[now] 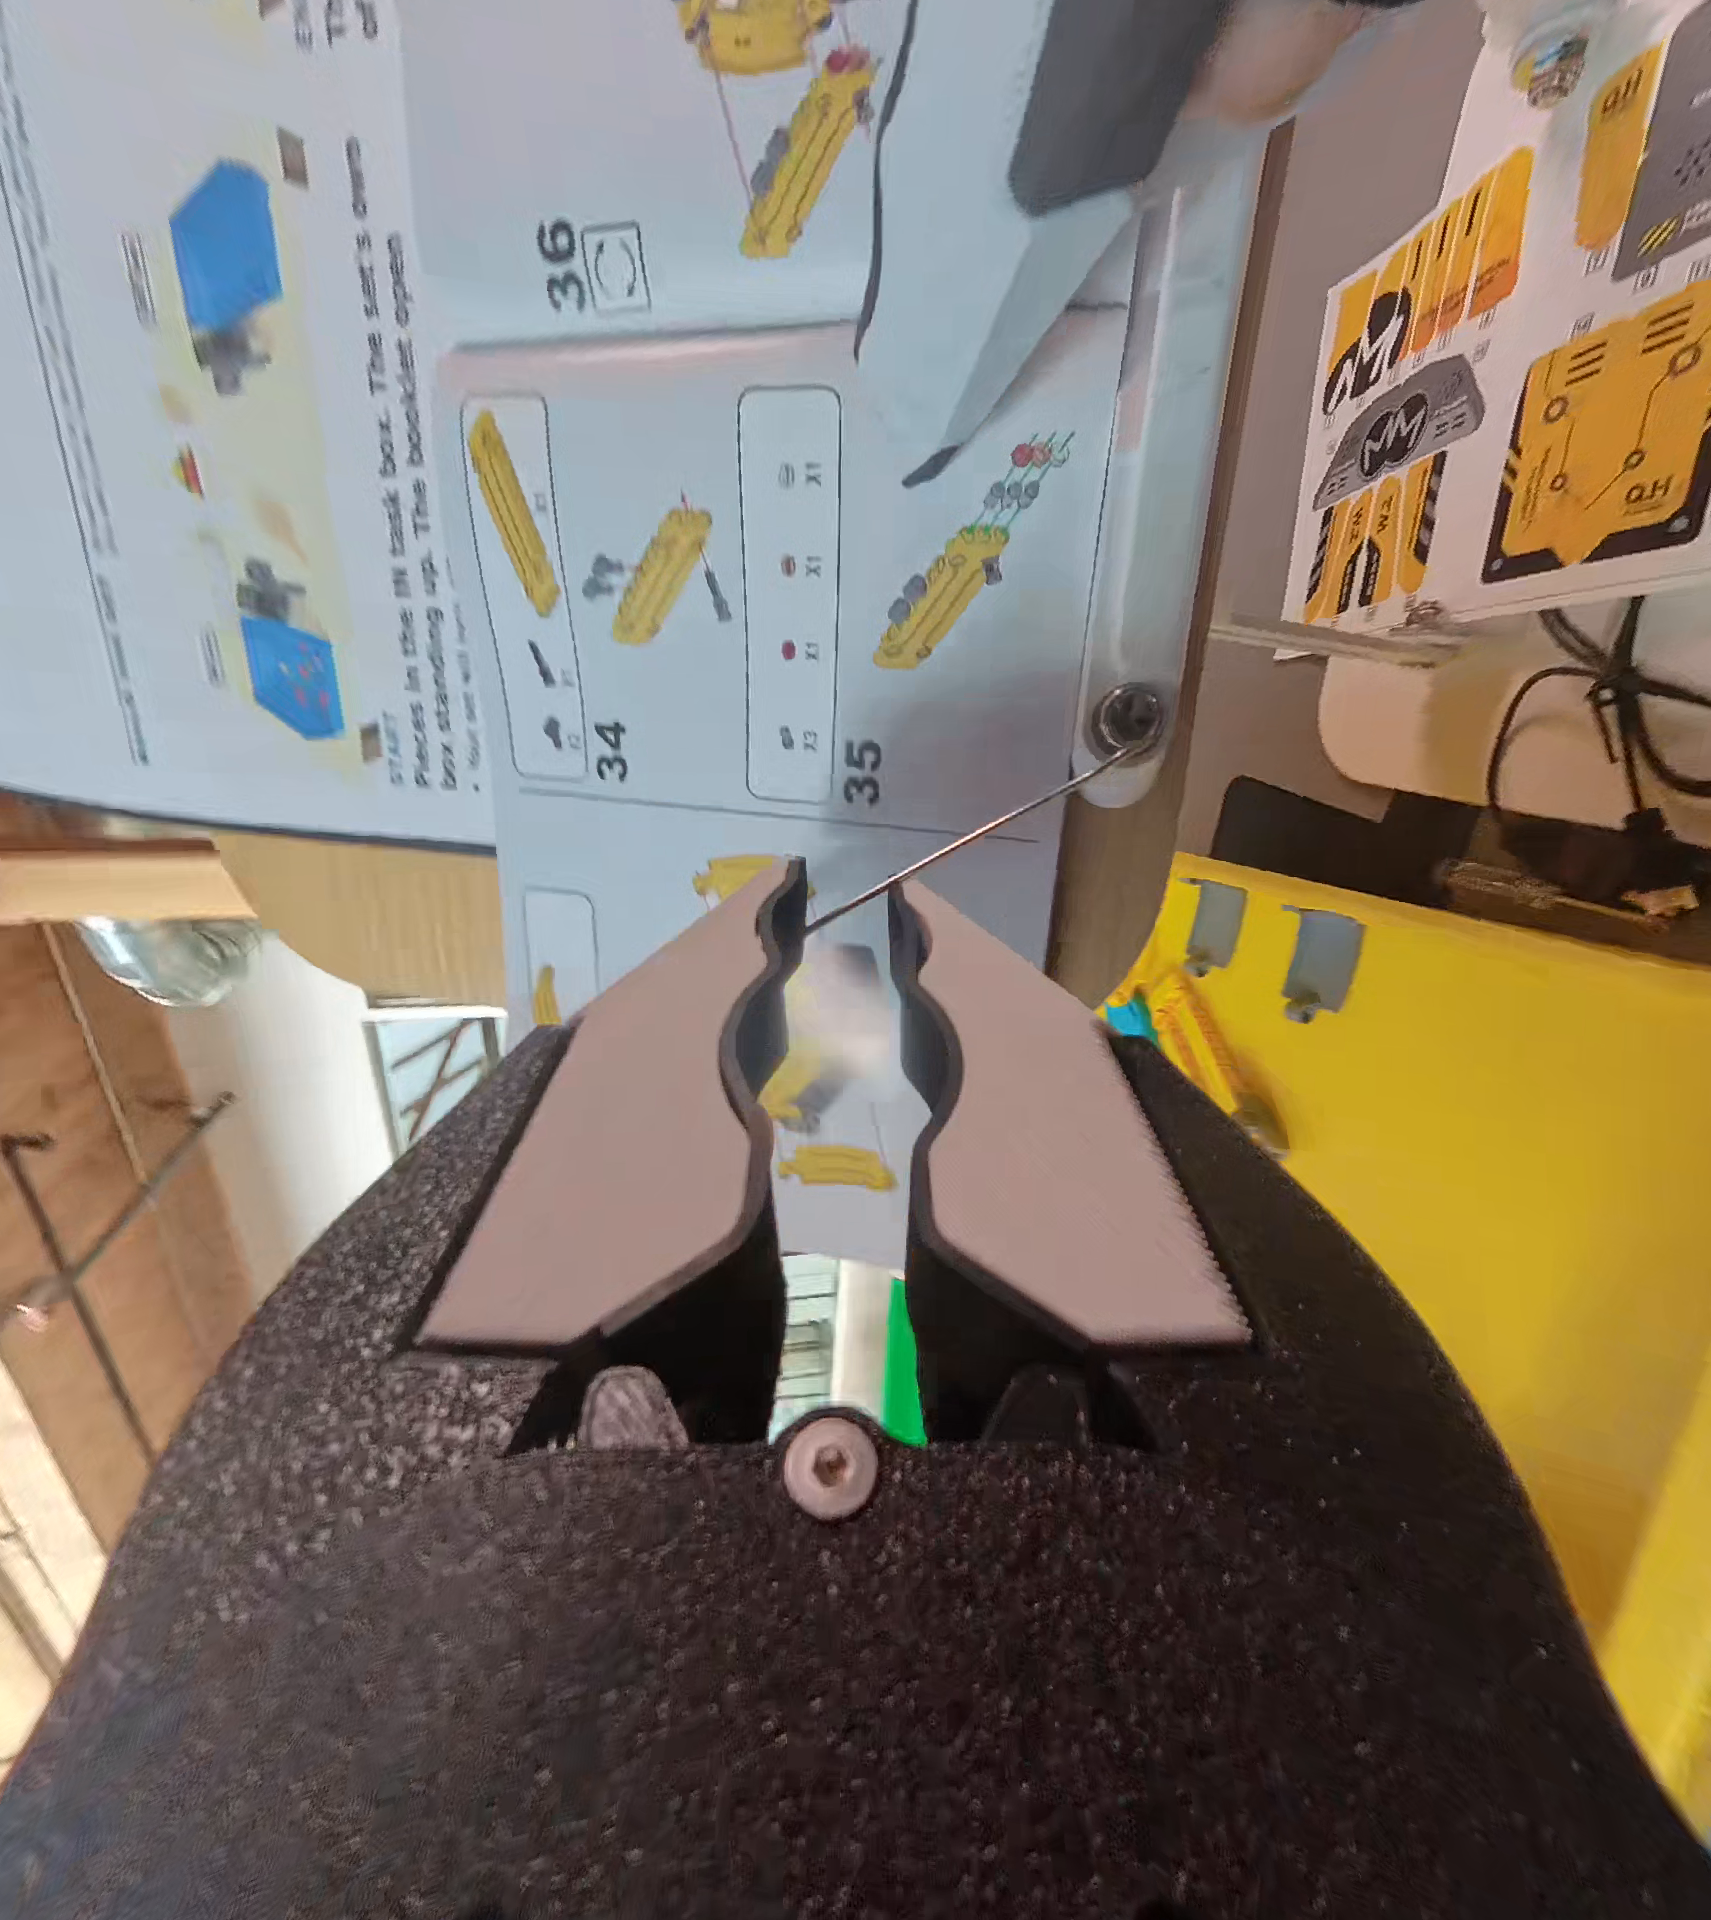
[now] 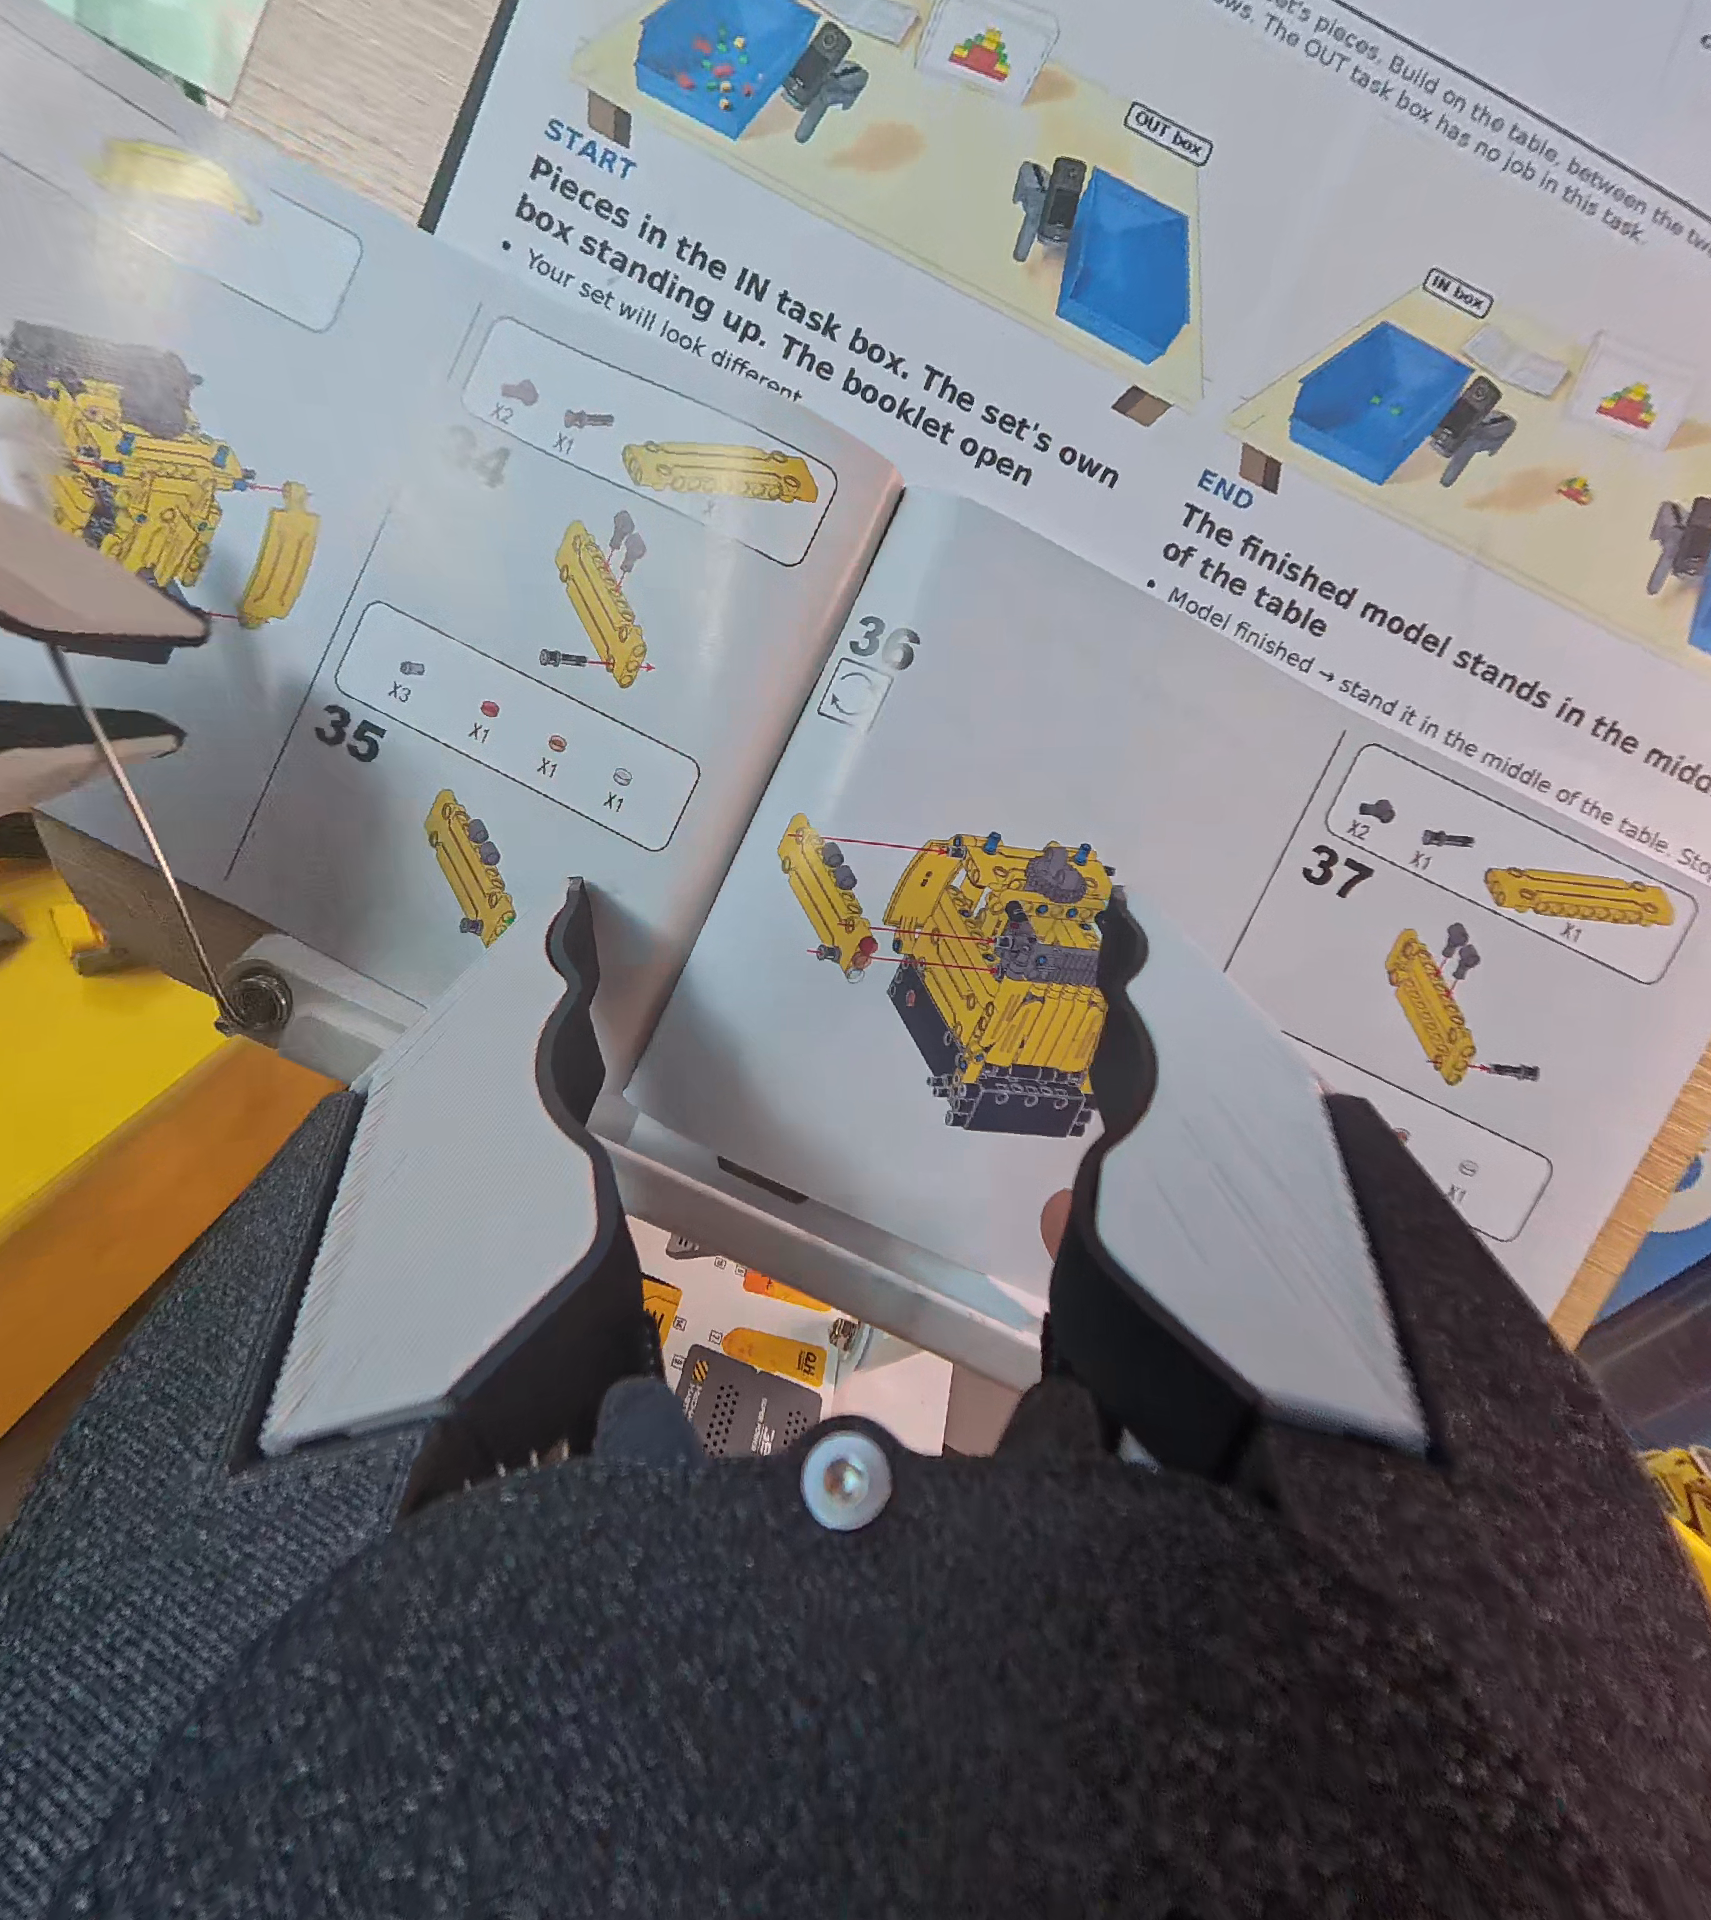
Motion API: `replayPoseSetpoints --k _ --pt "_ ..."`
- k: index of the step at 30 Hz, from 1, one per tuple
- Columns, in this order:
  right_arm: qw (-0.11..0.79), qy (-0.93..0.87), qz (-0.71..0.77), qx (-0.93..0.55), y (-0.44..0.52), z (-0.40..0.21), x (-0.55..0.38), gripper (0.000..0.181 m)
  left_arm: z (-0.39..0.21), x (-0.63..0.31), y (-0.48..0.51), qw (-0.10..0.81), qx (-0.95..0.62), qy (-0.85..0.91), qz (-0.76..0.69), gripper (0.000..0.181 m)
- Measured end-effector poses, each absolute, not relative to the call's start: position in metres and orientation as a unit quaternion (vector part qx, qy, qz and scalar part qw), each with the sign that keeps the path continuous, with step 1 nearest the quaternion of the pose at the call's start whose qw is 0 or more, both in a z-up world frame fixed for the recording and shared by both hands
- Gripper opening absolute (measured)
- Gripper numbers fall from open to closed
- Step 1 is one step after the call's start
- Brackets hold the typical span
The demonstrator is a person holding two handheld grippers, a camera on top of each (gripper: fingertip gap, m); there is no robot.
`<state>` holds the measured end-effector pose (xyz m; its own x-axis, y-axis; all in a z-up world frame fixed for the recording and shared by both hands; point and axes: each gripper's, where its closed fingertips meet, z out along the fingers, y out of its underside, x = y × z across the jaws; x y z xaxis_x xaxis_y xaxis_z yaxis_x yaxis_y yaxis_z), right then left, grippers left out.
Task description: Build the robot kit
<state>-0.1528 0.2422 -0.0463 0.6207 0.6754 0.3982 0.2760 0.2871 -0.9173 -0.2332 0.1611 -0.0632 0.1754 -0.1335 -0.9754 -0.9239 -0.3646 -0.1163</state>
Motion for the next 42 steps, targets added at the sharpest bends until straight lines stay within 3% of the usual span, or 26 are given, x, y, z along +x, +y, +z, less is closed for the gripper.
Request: replayPoseSetpoints --k 3,4,7,10,14,17,18,24,30,34,42 --pt "0.693 -0.409 0.145 -0.576 0.242 -0.047 -0.154 0.095 -0.049 -0.222 0.182 0.365 -0.573 0.488 0.547 0.013" --pt "0.694 -0.407 0.145 -0.575 0.242 -0.047 -0.155 0.095 -0.038 -0.212 0.187 0.393 -0.54 0.494 0.556 0.0" --pt "0.695 -0.404 0.146 -0.576 0.243 -0.047 -0.154 0.095 -0.015 -0.178 0.195 0.496 -0.523 0.467 0.512 0.008" --pt "0.69 -0.419 0.142 -0.573 0.242 -0.049 -0.152 0.096 -0.011 -0.194 0.2 0.546 -0.626 0.339 0.442 0.021" --pt "0.679 -0.438 0.143 -0.572 0.244 -0.053 -0.146 0.096 -0.009 -0.196 0.18 0.652 -0.715 0.159 0.196 0.029" --pt "0.681 -0.436 0.144 -0.571 0.244 -0.053 -0.146 0.096 -0.043 -0.201 0.188 0.599 -0.777 0.125 0.147 0.029" --pt "0.68 -0.434 0.144 -0.573 0.244 -0.054 -0.146 0.096 -0.051 -0.203 0.192 0.578 -0.786 0.14 0.171 0.007" --pt "0.684 -0.435 0.147 -0.567 0.245 -0.055 -0.144 0.096 -0.07 -0.166 0.205 0.5 -0.737 0.34 0.302 0.001" --pt "0.675 -0.439 0.148 -0.575 0.25 -0.061 -0.133 0.098 -0.068 -0.171 0.204 0.523 -0.753 0.301 0.263 0.002" --pt "0.671 -0.439 0.147 -0.579 0.254 -0.064 -0.125 0.097 -0.073 -0.166 0.2 0.53 -0.75 0.306 0.249 0.017" --pt "0.658 -0.409 0.172 -0.608 0.267 -0.068 -0.102 0.094 -0.074 -0.171 0.197 0.531 -0.746 0.308 0.259 0.001"
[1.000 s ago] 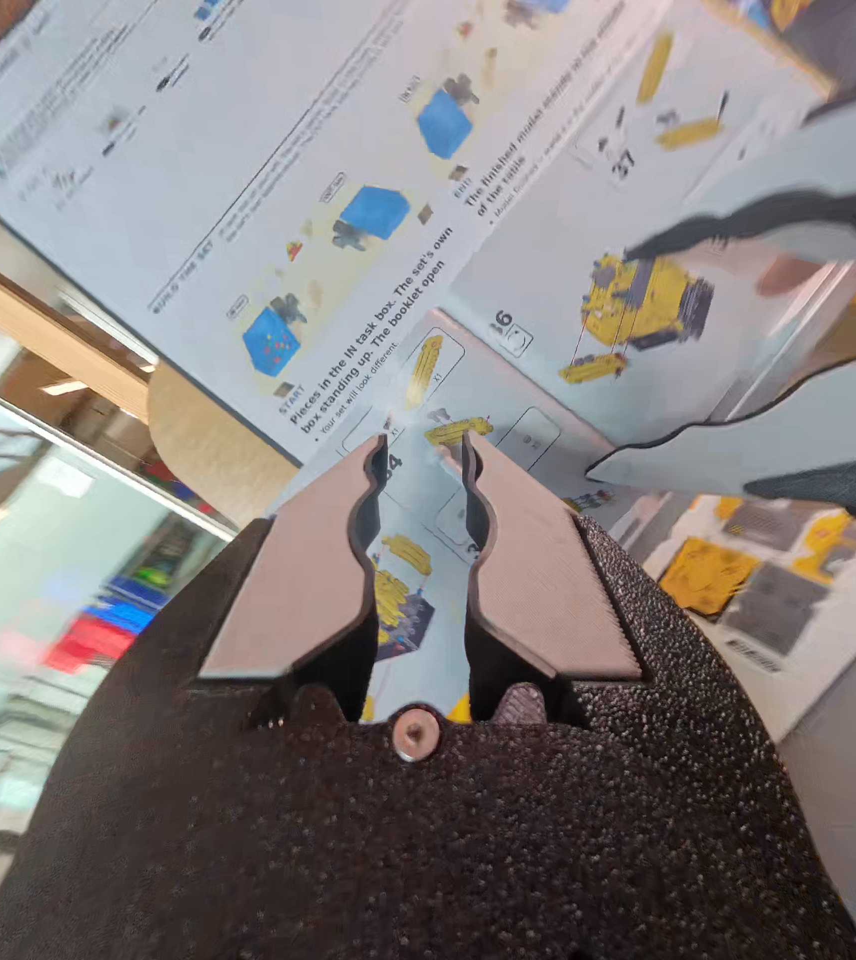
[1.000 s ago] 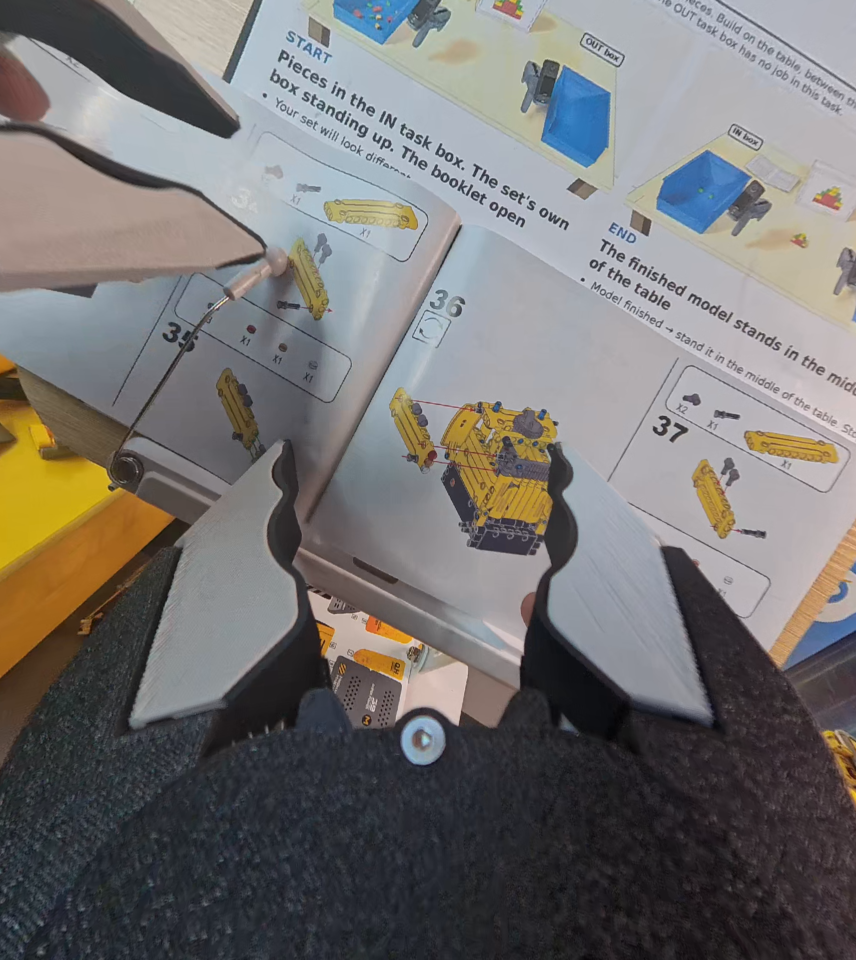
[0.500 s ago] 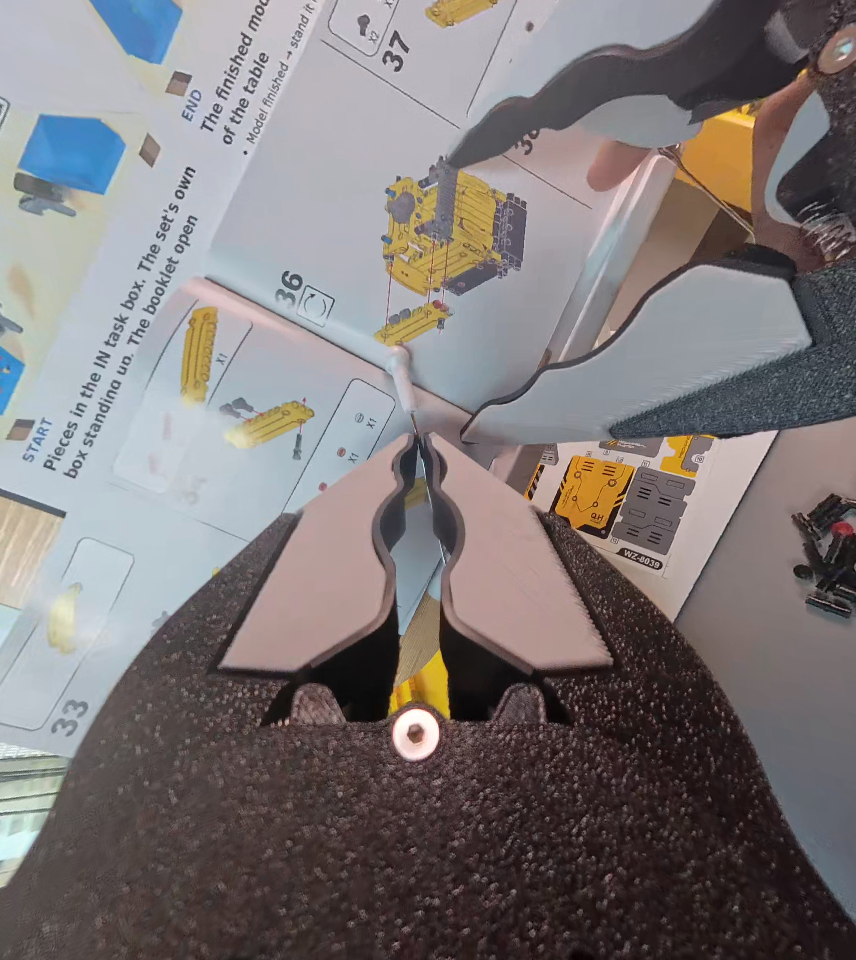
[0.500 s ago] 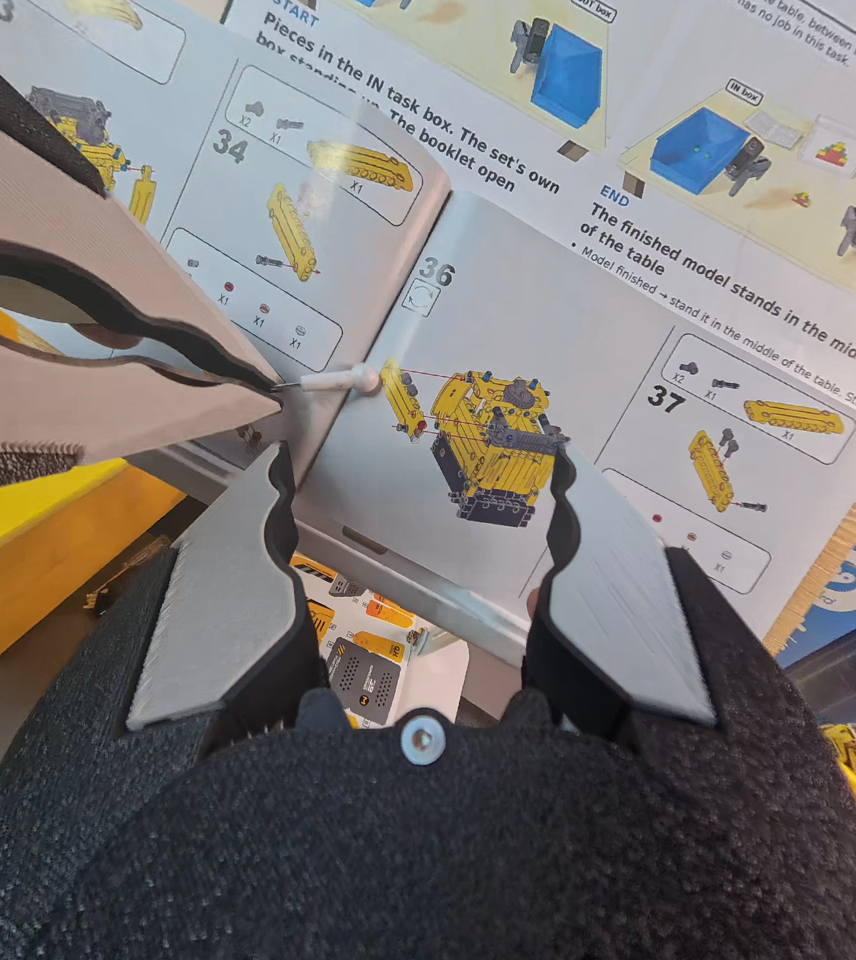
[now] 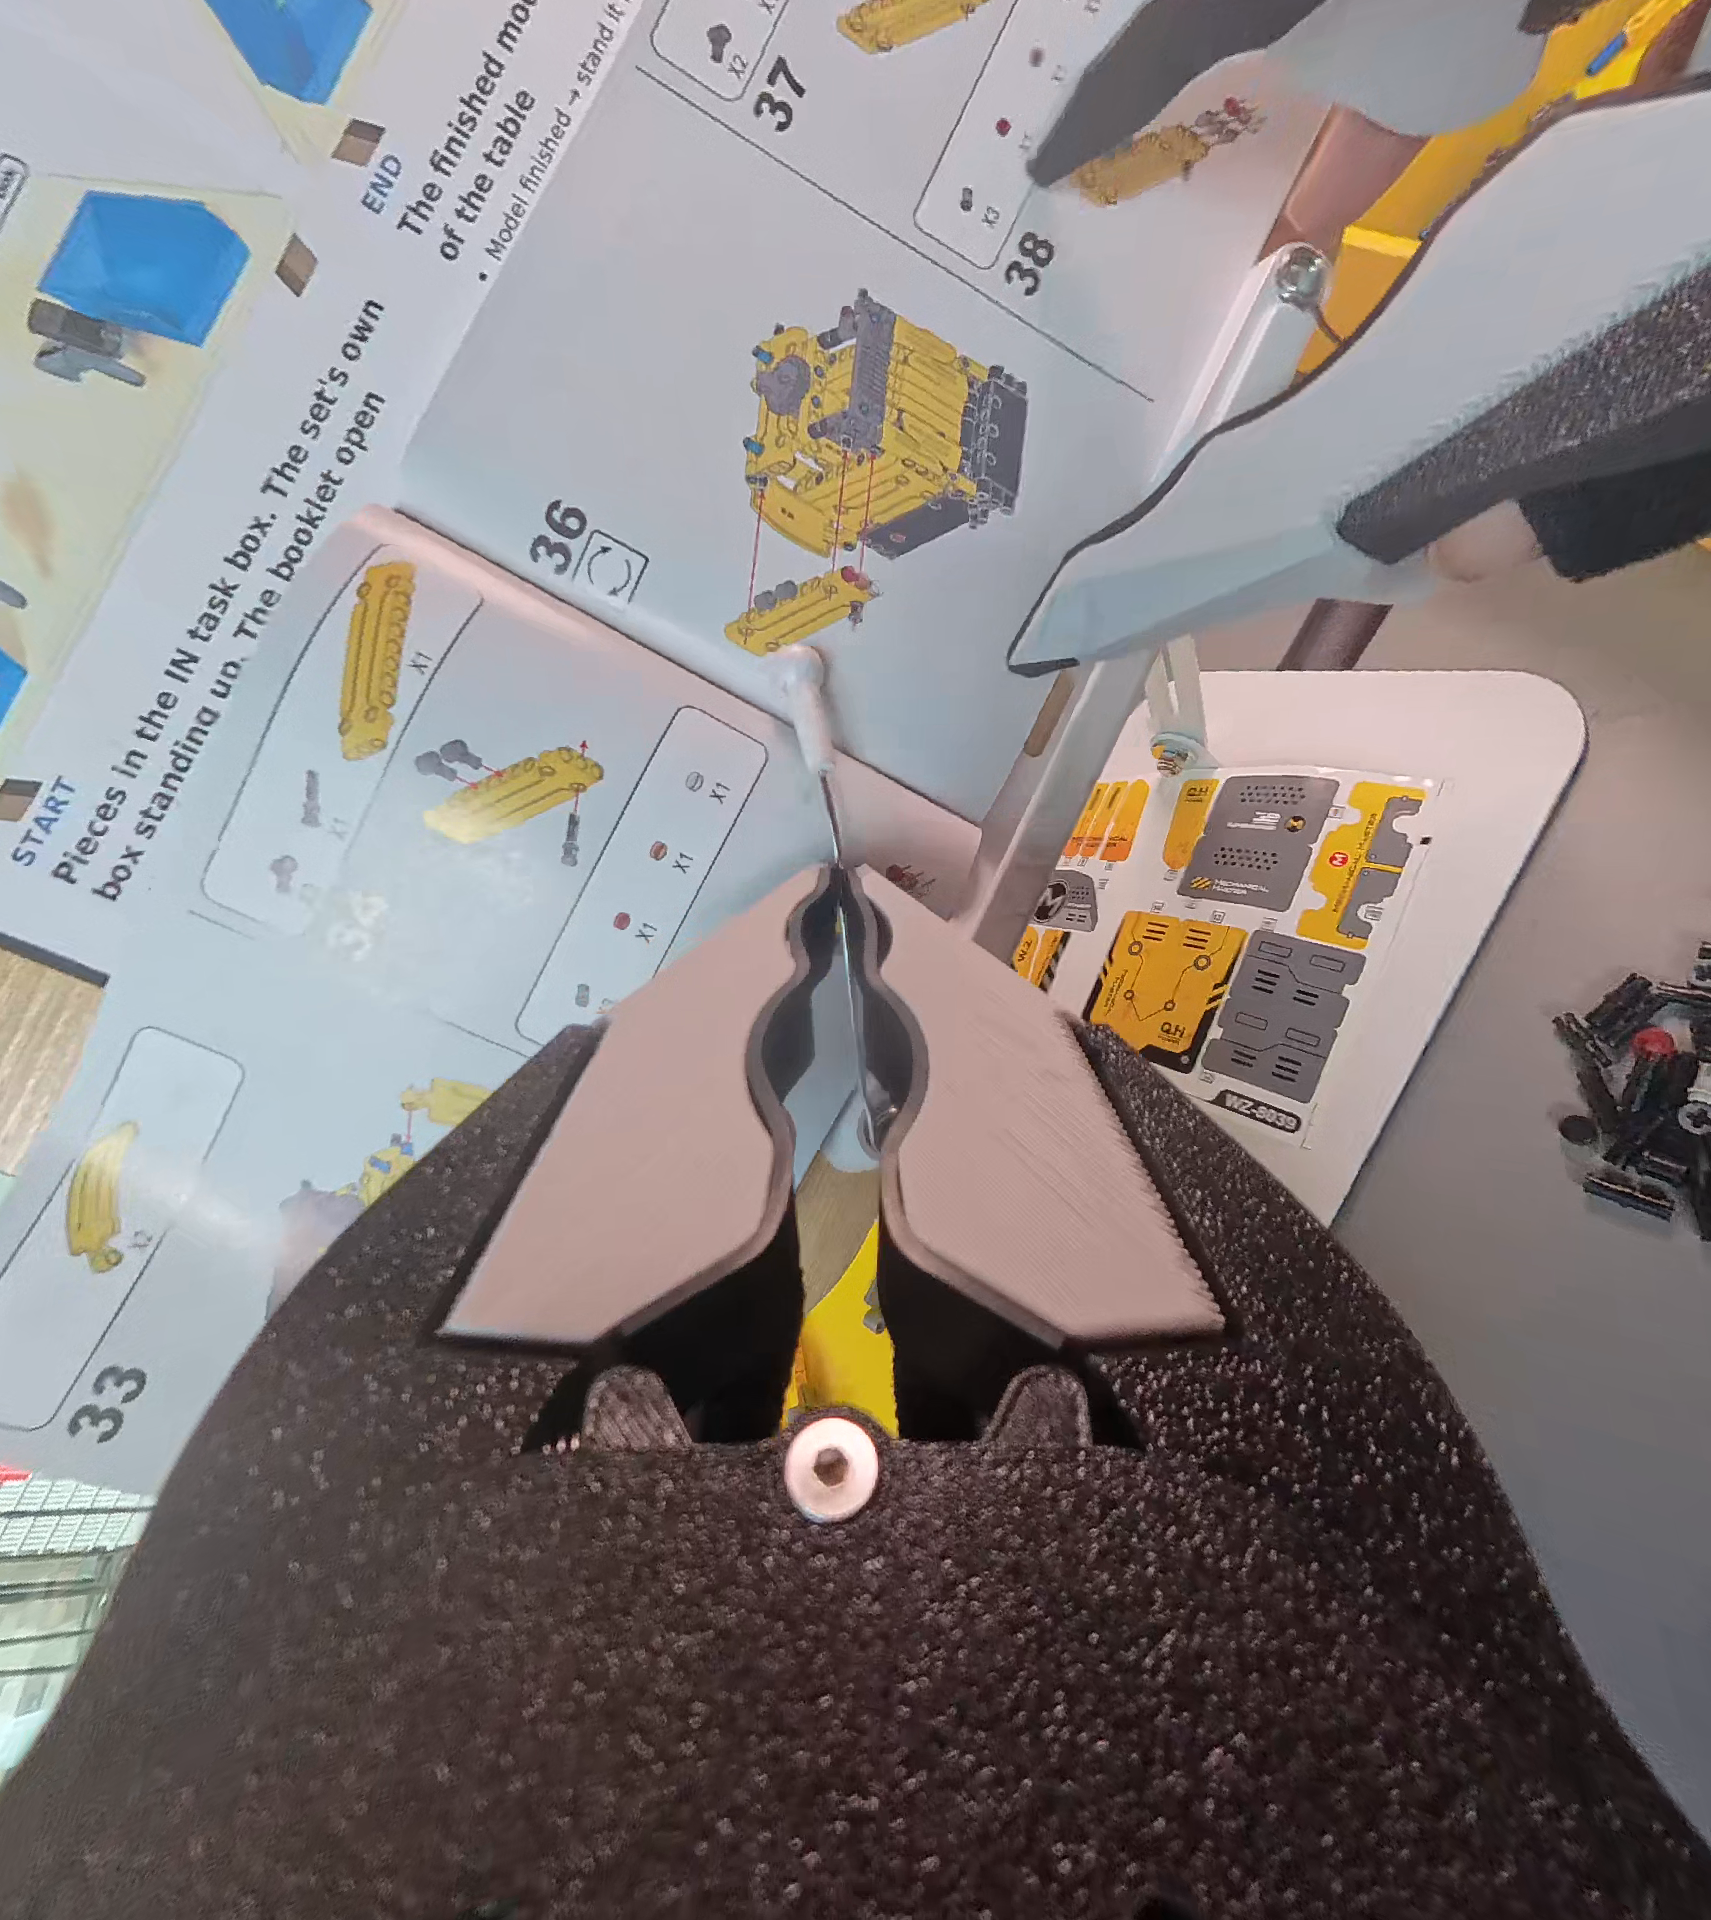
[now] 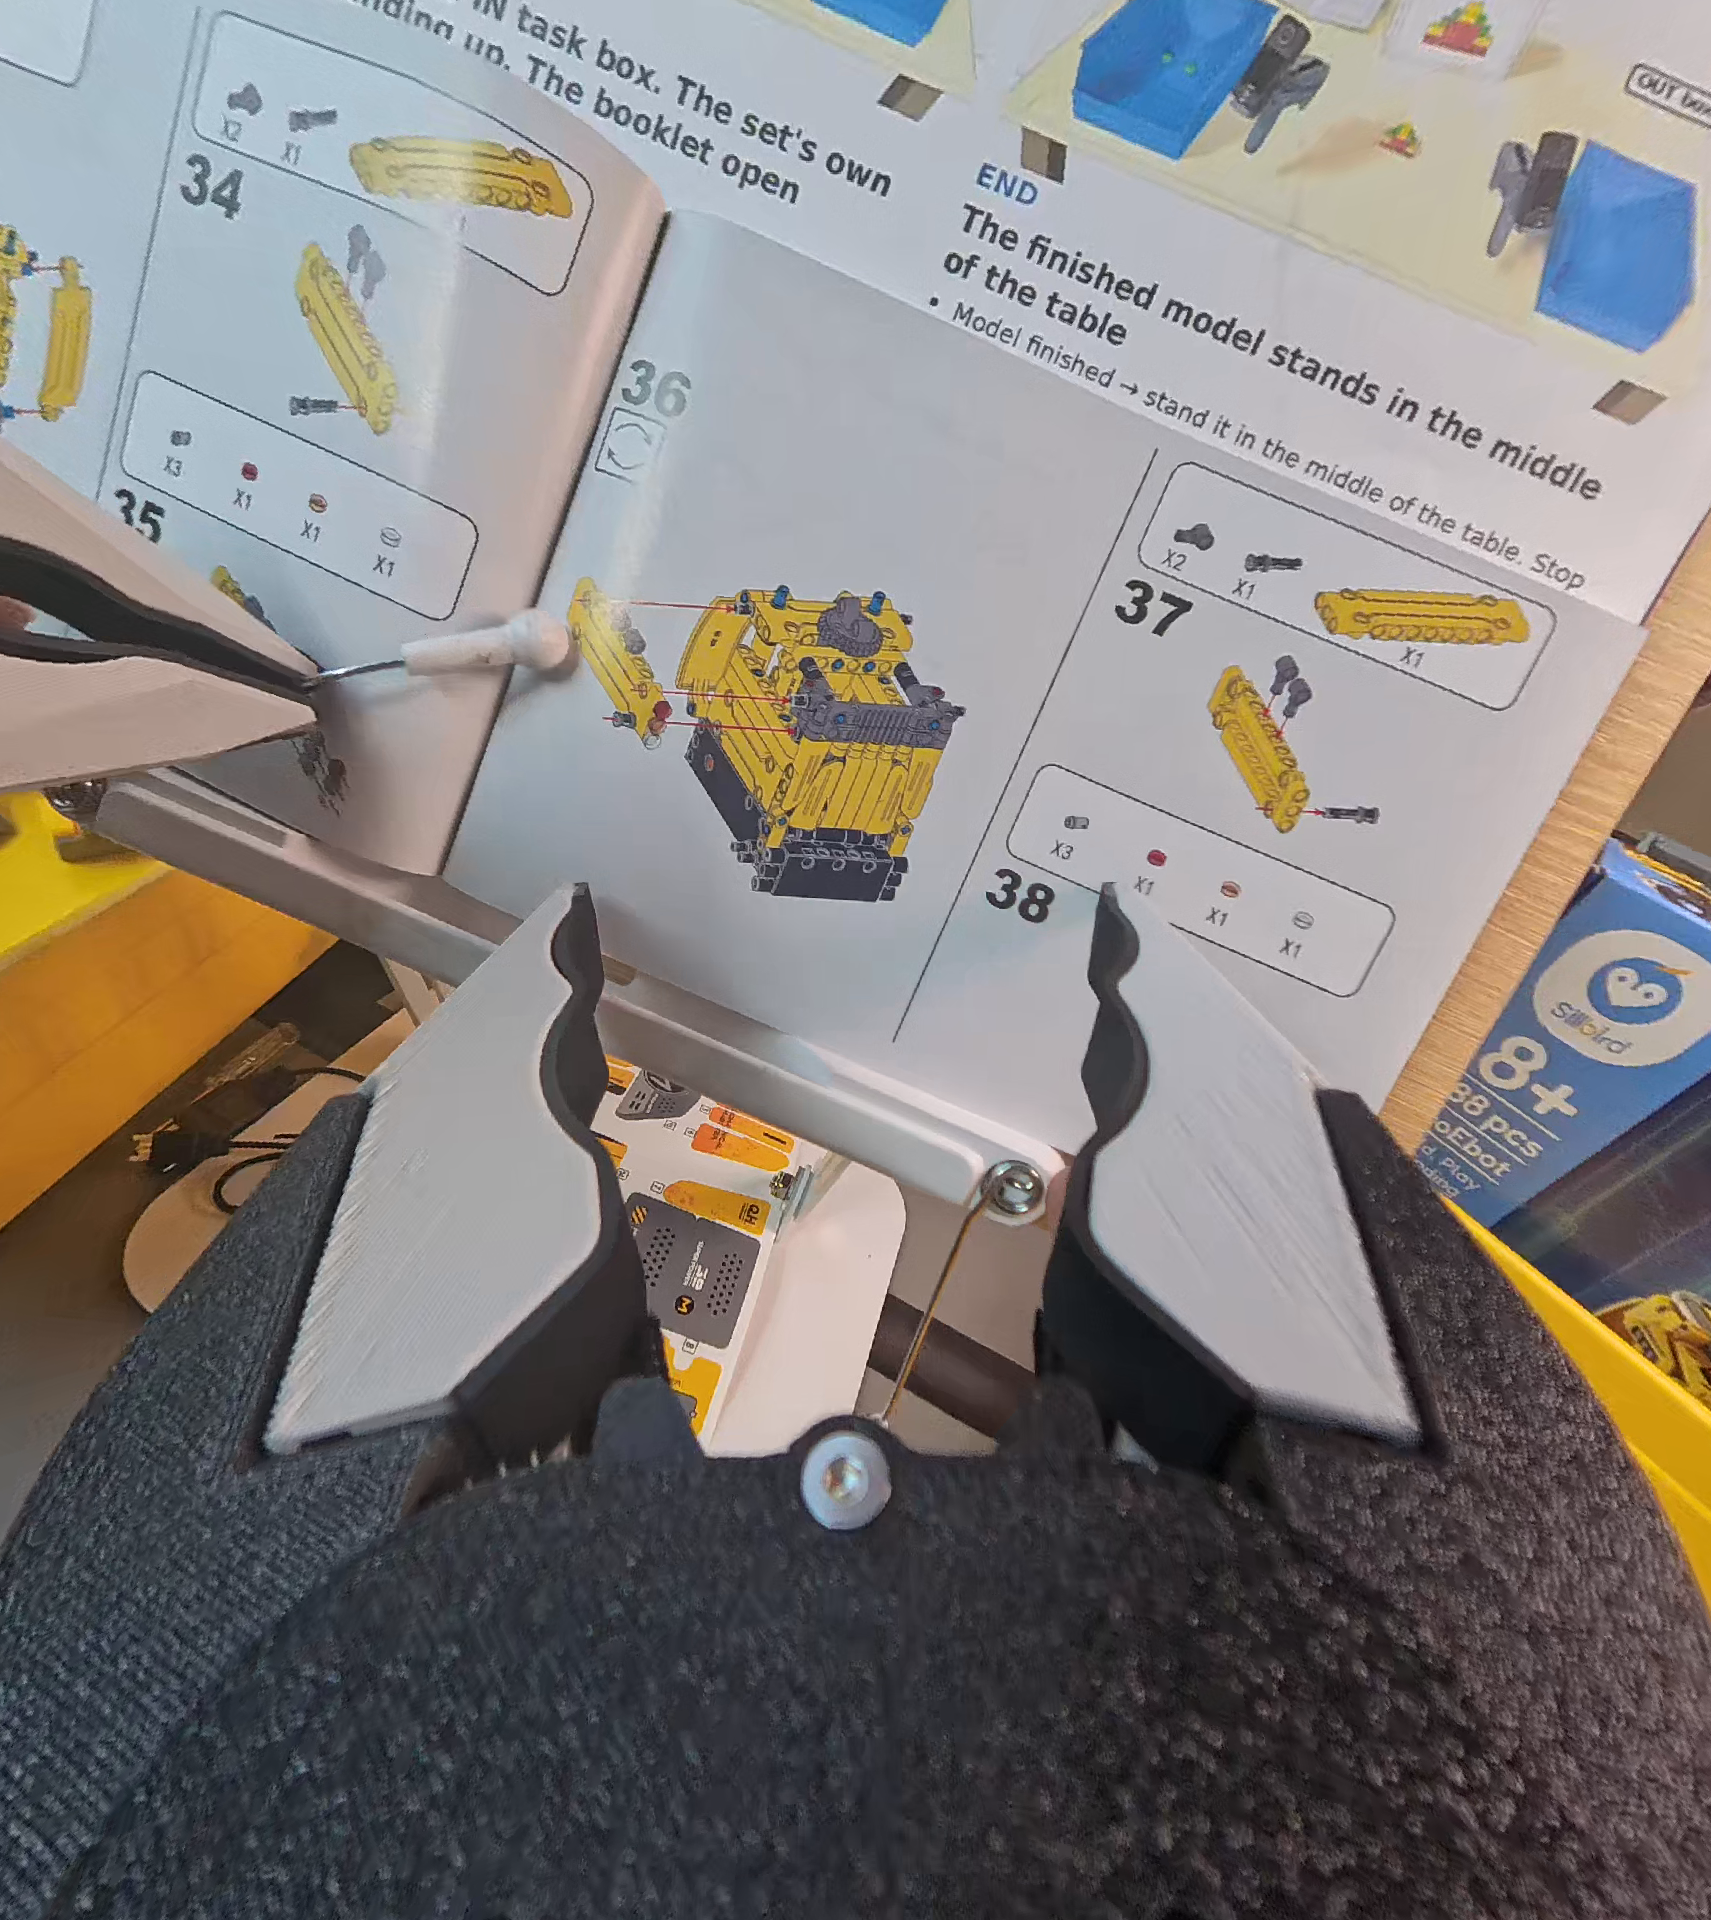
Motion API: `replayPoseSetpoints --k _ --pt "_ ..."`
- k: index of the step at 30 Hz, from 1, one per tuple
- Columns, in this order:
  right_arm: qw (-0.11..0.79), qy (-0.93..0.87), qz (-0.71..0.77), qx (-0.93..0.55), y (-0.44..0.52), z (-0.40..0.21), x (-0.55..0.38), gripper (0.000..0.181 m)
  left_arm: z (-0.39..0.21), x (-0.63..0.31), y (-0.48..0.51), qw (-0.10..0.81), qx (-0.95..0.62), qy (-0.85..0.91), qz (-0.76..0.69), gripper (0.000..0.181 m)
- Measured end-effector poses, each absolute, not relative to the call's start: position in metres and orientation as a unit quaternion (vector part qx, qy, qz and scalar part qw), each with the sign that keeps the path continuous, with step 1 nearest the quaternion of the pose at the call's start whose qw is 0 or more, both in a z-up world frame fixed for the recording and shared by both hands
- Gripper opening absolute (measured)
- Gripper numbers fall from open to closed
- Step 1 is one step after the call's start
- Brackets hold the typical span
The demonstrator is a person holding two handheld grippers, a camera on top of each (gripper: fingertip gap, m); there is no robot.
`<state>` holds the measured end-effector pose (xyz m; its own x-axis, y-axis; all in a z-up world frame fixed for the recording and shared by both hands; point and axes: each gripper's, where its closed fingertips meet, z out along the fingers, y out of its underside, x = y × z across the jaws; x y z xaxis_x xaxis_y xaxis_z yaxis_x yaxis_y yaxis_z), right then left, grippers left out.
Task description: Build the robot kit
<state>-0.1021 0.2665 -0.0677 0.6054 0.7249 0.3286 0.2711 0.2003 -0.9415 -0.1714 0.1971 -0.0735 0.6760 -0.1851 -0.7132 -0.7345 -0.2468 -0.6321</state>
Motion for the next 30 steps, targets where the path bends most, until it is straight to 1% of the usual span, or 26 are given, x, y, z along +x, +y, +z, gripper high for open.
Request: replayPoseSetpoints --k 5,9,11,15,20,22,23,25,26,27,30 --pt "0.656 -0.414 0.163 -0.609 0.268 -0.069 -0.1 0.091 -0.078 -0.168 0.197 0.52 -0.753 0.325 0.239 0.001" --pt "0.652 -0.418 0.167 -0.61 0.265 -0.069 -0.099 0.094 -0.075 -0.166 0.192 0.543 -0.747 0.307 0.231 0.002" --pt "0.661 -0.418 0.201 -0.59 0.255 -0.062 -0.095 0.093 -0.067 -0.166 0.184 0.584 -0.736 0.272 0.206 0.012" --pt "0.665 -0.42 0.245 -0.566 0.233 -0.05 -0.074 0.085 -0.049 -0.194 0.159 0.668 -0.716 0.143 0.146 0.029" --pt "0.635 -0.461 0.285 -0.551 0.201 -0.052 -0.057 0.087 -0.035 -0.234 0.124 0.727 -0.67 0.025 0.148 0.04" --pt "0.635 -0.473 0.295 -0.534 0.186 -0.05 -0.049 0.084 -0.028 -0.24 0.111 0.746 -0.65 0.005 0.146 0.028" --pt "0.638 -0.476 0.302 -0.525 0.179 -0.048 -0.045 0.079 -0.026 -0.243 0.107 0.751 -0.645 -0.005 0.143 0.025" --pt "0.641 -0.469 0.323 -0.515 0.169 -0.048 -0.037 0.065 -0.024 -0.249 0.099 0.757 -0.636 -0.021 0.145 0.006" --pt "0.642 -0.465 0.332 -0.512 0.165 -0.049 -0.034 0.057 -0.022 -0.252 0.095 0.761 -0.63 -0.025 0.149 0.0" --pt "0.641 -0.469 0.334 -0.508 0.162 -0.052 -0.032 0.051 -0.021 -0.252 0.093 0.764 -0.627 -0.023 0.15 0.0" --pt "0.649 -0.468 0.32 -0.508 0.165 -0.056 -0.028 0.041 -0.023 -0.255 0.092 0.76 -0.63 -0.013 0.159 0.0"
